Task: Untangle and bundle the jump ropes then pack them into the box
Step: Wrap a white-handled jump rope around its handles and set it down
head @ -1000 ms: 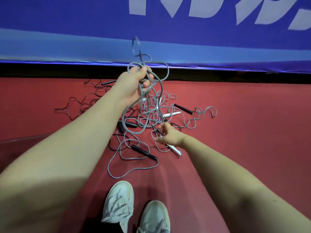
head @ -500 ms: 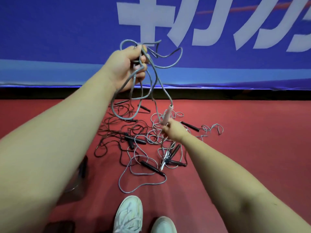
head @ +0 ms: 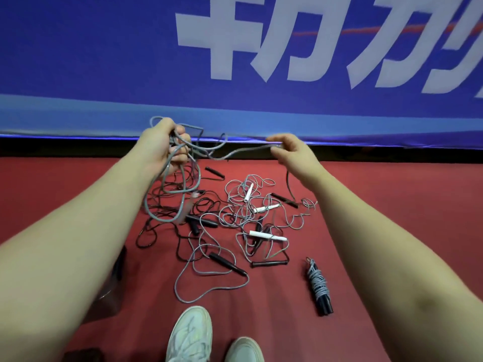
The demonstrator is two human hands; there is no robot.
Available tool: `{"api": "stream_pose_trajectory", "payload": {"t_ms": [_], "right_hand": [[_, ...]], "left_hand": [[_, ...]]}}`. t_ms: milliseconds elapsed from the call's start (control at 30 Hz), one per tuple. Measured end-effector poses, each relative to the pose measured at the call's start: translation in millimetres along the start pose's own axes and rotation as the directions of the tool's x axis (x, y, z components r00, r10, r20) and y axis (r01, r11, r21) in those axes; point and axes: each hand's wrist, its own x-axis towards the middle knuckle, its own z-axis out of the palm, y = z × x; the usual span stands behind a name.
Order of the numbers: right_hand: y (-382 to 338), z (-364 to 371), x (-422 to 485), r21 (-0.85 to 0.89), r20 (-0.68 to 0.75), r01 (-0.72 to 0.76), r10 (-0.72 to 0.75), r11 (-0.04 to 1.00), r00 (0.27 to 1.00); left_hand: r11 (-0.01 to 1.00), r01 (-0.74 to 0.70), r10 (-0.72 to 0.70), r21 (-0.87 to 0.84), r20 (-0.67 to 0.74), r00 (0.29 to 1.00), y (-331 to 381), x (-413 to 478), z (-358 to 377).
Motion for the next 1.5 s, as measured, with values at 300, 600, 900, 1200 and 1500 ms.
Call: {"api": "stream_pose_trajectory", "payload": {"t_ms": [300,600,900,1200,1500], "right_hand": [[85,20,-28,-0.344,0.169,-0.497,0.573,0.797,0.802],[129,44,-27,-0.597,0.424,-0.377,0.678,0.708,0.601],[232,82,-40,-0.907,0.294,0.003,0.63,0.421,0.719],[291,129,-39,-0.926,0.331,0.134,0.59,0.352,0.737],[311,124,-56,-0.964,0.242,0.148,0.501,0.221,0.831]], "left_hand": [[0.99,0.038,-0.027,0.132,-0.085,0.996,-23,2,-15],[0.895,0.093,-0.107,0.436,0.008,0.994,-72,29,-2],[0.88,0.043,-0.156,0.473,0.203,0.967,-111,60,-1],[0.925,0.109,-0.258,0.363,0.394,0.882,-137,85,-7],[0.943,0.142,-0.268,0.3,0.435,0.859,-149,89,0]]}}
